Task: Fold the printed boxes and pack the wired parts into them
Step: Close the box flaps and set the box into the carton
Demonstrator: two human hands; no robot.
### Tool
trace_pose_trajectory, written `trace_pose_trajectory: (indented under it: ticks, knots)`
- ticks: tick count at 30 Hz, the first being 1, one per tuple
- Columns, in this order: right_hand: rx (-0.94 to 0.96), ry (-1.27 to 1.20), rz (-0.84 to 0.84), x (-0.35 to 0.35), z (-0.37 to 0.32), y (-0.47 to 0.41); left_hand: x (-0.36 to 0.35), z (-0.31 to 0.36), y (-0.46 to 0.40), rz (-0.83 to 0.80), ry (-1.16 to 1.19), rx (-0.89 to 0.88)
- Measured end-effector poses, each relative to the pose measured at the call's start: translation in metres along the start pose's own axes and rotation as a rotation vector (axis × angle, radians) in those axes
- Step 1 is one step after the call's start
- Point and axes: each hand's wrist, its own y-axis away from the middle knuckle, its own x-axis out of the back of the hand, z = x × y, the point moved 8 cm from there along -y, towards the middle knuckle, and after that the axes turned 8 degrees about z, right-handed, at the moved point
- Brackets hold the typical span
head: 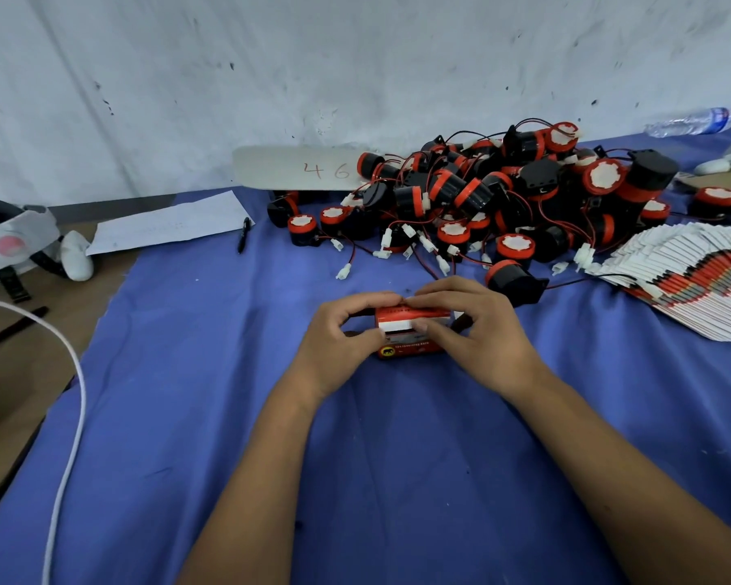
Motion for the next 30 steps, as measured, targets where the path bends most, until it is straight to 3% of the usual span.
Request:
trace_pose_trajectory:
  ticks: [10,15,22,30]
  knots:
    - [-0.214,-0.24,0.004,-0.002,0.014,0.002,0.008,-0.01,-0.002,0.107,-0.005,-0.014]
    - [-0.189,-0.255,-0.105,-0.003,0.015,0.001,0.008,-0.013,-0.002,0.121,0.0,-0.022]
    - [-0.201,-0.279,0.011,0.005,0.019,0.0,0.005,-0.002,0.002,0.111,-0.098,-0.118]
    - [-0.174,-0.245,-0.03,0.004,0.021,0.002,0.004,-0.001,0.002,0.107,-0.211,-0.146]
